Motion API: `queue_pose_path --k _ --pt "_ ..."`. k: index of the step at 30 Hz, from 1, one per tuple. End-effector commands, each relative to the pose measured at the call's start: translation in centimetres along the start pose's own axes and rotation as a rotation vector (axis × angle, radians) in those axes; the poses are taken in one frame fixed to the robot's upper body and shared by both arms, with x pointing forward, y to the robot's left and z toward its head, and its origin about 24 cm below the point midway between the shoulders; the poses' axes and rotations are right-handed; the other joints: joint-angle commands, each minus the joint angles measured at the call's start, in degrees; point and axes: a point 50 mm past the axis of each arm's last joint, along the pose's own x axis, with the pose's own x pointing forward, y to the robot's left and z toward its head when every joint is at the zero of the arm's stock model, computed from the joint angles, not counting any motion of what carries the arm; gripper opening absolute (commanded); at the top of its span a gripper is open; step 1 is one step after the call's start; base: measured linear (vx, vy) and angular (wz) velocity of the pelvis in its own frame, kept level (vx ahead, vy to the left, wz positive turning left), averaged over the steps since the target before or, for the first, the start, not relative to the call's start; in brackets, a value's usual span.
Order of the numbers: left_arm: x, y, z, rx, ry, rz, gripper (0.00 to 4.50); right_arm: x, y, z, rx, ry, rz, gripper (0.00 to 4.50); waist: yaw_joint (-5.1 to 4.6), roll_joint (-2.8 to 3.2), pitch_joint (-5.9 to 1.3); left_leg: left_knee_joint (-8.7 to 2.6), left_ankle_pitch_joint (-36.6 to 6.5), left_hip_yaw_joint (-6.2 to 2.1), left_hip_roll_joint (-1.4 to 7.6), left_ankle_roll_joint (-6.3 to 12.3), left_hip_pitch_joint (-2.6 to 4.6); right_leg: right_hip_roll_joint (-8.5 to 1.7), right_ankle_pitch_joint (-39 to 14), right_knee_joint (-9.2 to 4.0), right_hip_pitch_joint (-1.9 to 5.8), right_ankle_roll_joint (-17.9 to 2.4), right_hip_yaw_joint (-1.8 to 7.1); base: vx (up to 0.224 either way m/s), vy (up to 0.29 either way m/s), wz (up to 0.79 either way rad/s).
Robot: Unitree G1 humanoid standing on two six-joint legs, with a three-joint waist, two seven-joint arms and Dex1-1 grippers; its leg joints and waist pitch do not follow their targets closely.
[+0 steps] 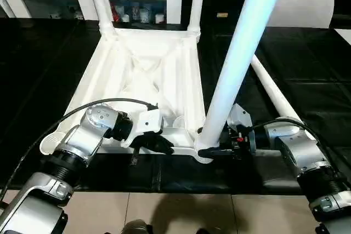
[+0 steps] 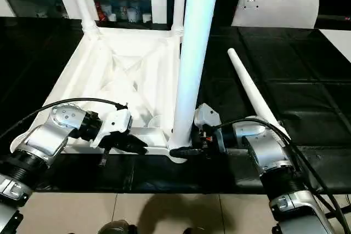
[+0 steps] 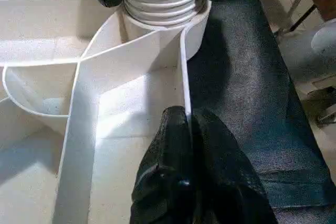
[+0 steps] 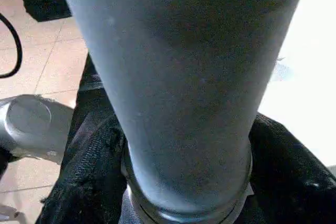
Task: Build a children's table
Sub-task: Rotate leg to tighten
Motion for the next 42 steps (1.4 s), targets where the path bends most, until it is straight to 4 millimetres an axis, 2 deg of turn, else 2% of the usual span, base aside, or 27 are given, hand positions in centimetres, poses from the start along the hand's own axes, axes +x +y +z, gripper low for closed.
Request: queue_pose_path --k 1,4,5,8,9,10,12,13,14,15,16,17,19,21,22,25,26,27,28,30,31,34,35,36,39,40,42 --pt "0.7 -0.5 0.1 0.015 0.01 -0.069 0.0 0.4 0.4 0.0 0.019 -0.019 0.043 2.77 -0.31 -0.49 -4.69 -3.42 0.4 -2.0 5.32 6.96 0.28 -6.68 -4.1 -3.22 3.48 -12.2 4.27 0.0 0.0 0.0" --pt "0.8 -0.4 0.1 0.002 -0.003 -0.044 0.0 0.8 0.7 -0.1 0.05 -0.045 0.04 2.75 -0.24 -0.25 -4.73 -3.44 0.0 -2.06 5.41 6.81 0.34 -6.65 -4.2 -3.3 3.44 -12.3 4.2 0.0 0.0 0.0" --pt "0.9 -0.2 0.2 -0.016 -0.018 -0.007 0.0 1.1 0.9 -0.2 0.078 -0.073 0.025 2.75 -0.25 0.04 -4.66 -3.49 -0.2 -2.07 5.48 6.57 0.34 -6.68 -4.2 -3.27 3.44 -12.4 4.27 0.0 0.0 0.0" --pt "1.4 0.7 0.7 -0.102 -0.089 0.156 0.0 2.9 1.4 -0.5 0.168 -0.15 -0.1 2.75 -0.26 0.0 -4.41 -3.74 -1.4 -2.17 5.83 5.64 0.38 -6.76 -5.3 -3.56 3.33 -12.3 4.36 0.0 0.0 0.0" --pt "1.6 0.9 0.8 -0.134 -0.113 0.199 0.0 3.5 1.4 -0.7 0.188 -0.158 -0.155 2.75 -0.44 -0.05 -4.3 -3.91 -3.8 -2.23 5.42 4.13 0.54 -7.0 -9.3 -4.19 3.43 -11.9 4.24 0.0 0.0 0.0" --pt "2.2 1.0 1.2 -0.17 -0.139 0.251 0.0 4.6 1.4 -1.0 0.218 -0.161 -0.223 2.74 -0.63 0.34 -3.95 -4.08 -5.7 -2.28 5.2 2.91 0.63 -7.04 -13.7 -4.81 3.41 -10.8 4.25 0.0 0.0 0.0" --pt "2.9 1.2 1.6 -0.212 -0.164 0.32 0.0 5.9 1.3 -1.2 0.267 -0.17 -0.309 2.74 -1.16 0.21 -3.42 -4.44 -8.4 -2.33 5.32 1.41 0.98 -7.07 -19.0 -5.66 3.05 -9.5 4.25 -0.028 0.001 -0.02" --pt "3.4 1.4 1.9 -0.236 -0.179 0.367 0.0 6.7 1.2 -1.1 0.312 -0.186 -0.361 2.74 -1.73 0.22 -3.04 -4.68 -11.6 -2.66 4.99 0.31 1.14 -7.13 -26.6 -6.54 3.26 -7.5 3.84 -0.056 0.002 -0.04" --pt "3.4 1.4 1.9 -0.236 -0.179 0.367 0.0 6.7 1.2 -1.1 0.312 -0.186 -0.361 2.74 -2.43 0.06 -2.88 -4.72 -13.2 -2.83 4.74 -0.42 1.37 -7.14 -31.2 -7.26 3.21 -5.6 3.67 0.0 0.0 0.0" --pt "4.5 1.6 2.5 -0.282 -0.206 0.421 0.0 8.2 0.7 -0.7 0.374 -0.2 -0.441 2.74 -2.79 0.08 -2.96 -4.74 -13.7 -2.94 4.63 -0.47 1.49 -7.17 -32.4 -7.44 3.19 -4.6 3.75 0.0 0.0 0.0" --pt "4.5 1.6 2.5 -0.282 -0.206 0.421 0.0 8.2 0.7 -0.7 0.374 -0.2 -0.441 2.74 -3.12 0.12 -2.97 -4.77 -13.8 -2.96 4.55 -0.43 1.45 -7.06 -32.5 -7.52 3.18 -4.4 3.66 0.0 0.0 0.0" --pt "5.4 1.9 3.1 -0.311 -0.222 0.464 0.0 9.1 0.3 -0.3 0.41 -0.207 -0.492 2.74 -3.6 0.08 -3.0 -4.77 -14.3 -3.02 4.51 -0.28 1.46 -6.99 -32.6 -7.68 3.09 -4.0 3.59 0.0 0.0 0.0" --pt "6.8 2.6 4.6 -0.366 -0.249 0.561 0.0 10.6 -0.6 0.4 0.465 -0.198 -0.601 2.74 -4.32 0.12 -3.02 -4.85 -14.7 -3.17 4.62 -0.45 1.54 -6.77 -31.4 -7.52 2.97 -4.6 3.48 0.0 0.0 0.0" --pt "7.3 3.2 5.6 -0.391 -0.264 0.615 0.0 11.4 -1.1 0.8 0.475 -0.177 -0.65 2.74 -4.95 0.07 -3.22 -4.77 -14.3 -3.1 4.56 -0.24 1.55 -6.8 -28.9 -7.4 3.09 -5.5 3.6 0.0 0.0 0.0" --pt "7.3 3.4 6.0 -0.392 -0.266 0.635 0.0 11.6 -1.2 0.9 0.48 -0.166 -0.671 2.74 -4.83 0.16 -3.56 -4.71 -11.9 -2.89 4.58 0.55 1.34 -6.91 -25.3 -7.1 3.34 -6.2 3.91 0.0 0.0 0.0" --pt "7.4 3.6 6.5 -0.386 -0.265 0.659 0.0 11.9 -1.3 1.1 0.482 -0.161 -0.687 2.74 -4.63 0.07 -3.99 -4.58 -7.5 -2.6 4.76 2.07 1.02 -6.77 -17.2 -6.16 3.47 -8.3 4.26 0.0 0.0 0.0" --pt "7.4 3.6 6.7 -0.382 -0.263 0.665 0.0 12.0 -1.3 1.2 0.481 -0.163 -0.688 3.3 -4.54 0.05 -4.11 -4.48 -6.7 -2.54 4.79 2.45 1.06 -6.7 -15.5 -5.88 3.43 -8.8 4.3 0.0 0.0 0.0" --pt "7.2 3.5 6.6 -0.364 -0.252 0.655 0.0 11.9 -1.2 1.1 0.454 -0.164 -0.682 3.44 -4.48 -0.04 -4.3 -4.31 -4.7 -2.39 4.66 3.55 0.7 -6.79 -12.1 -5.42 3.73 -10.2 4.37 0.0 0.0 0.0" --pt "7.1 3.5 6.4 -0.357 -0.245 0.65 0.0 11.7 -1.2 1.0 0.446 -0.163 -0.686 3.44 -4.38 -0.02 -4.41 -4.24 -3.8 -2.4 4.7 3.84 0.56 -6.86 -10.9 -5.22 3.83 -10.4 4.39 0.0 0.0 0.0" --pt "6.8 3.3 5.9 -0.348 -0.227 0.644 0.0 11.3 -1.2 0.8 0.448 -0.169 -0.7 3.53 -4.34 -0.03 -4.57 -4.08 -1.7 -2.3 4.62 4.97 0.14 -6.82 -8.2 -4.91 3.91 -10.9 4.32 0.0 0.0 0.0" --pt "6.7 3.2 5.7 -0.347 -0.222 0.64 0.0 11.1 -1.3 0.7 0.444 -0.174 -0.705 3.81 -4.3 0.07 -4.46 -4.12 -1.8 -2.28 4.73 5.35 0.3 -6.84 -8.0 -5.01 3.74 -11.2 4.31 0.0 0.0 0.0" --pt "6.0 2.8 4.8 -0.329 -0.209 0.608 0.0 9.5 -1.4 0.0 0.407 -0.18 -0.728 3.92 -4.35 0.15 -4.22 -4.26 -4.1 -2.24 4.81 4.74 0.38 -6.78 -11.4 -5.44 3.73 -10.8 4.22 0.0 0.0 0.0" --pt "6.0 2.8 4.8 -0.329 -0.209 0.608 0.0 9.5 -1.4 0.0 0.407 -0.18 -0.728 3.98 -4.3 0.35 -4.21 -4.35 -4.6 -2.33 4.92 4.5 0.46 -6.8 -12.1 -5.57 3.68 -10.3 4.26 0.0 0.0 0.0" --pt "5.6 2.4 4.1 -0.3 -0.199 0.573 0.0 8.1 -1.4 -0.3 0.373 -0.198 -0.738 4.09 -4.38 0.27 -4.23 -4.44 -4.9 -2.4 5.1 4.22 0.48 -6.83 -11.7 -5.44 3.7 -10.4 4.29 0.0 0.0 0.0" --pt "4.7 1.9 3.0 -0.265 -0.171 0.527 0.0 5.7 -1.2 -0.7 0.326 -0.234 -0.725 4.35 -4.28 0.34 -4.12 -4.43 -6.1 -2.3 4.98 4.42 0.54 -6.77 -12.0 -5.6 3.75 -10.1 4.43 0.0 0.0 0.0" --pt "4.7 1.9 3.0 -0.265 -0.171 0.527 0.0 5.7 -1.2 -0.7 0.326 -0.234 -0.725 4.47 -4.25 0.35 -4.17 -4.42 -5.9 -2.28 5.06 4.39 0.54 -6.83 -11.6 -5.45 3.74 -10.2 4.47 0.0 0.0 0.0" --pt "4.2 1.6 2.3 -0.247 -0.148 0.495 0.0 4.3 -0.8 -0.8 0.292 -0.236 -0.687 4.47 -4.33 0.37 -4.15 -4.47 -5.4 -2.31 5.08 4.34 0.53 -6.69 -10.8 -5.37 3.67 -10.9 4.39 0.0 0.0 0.0"
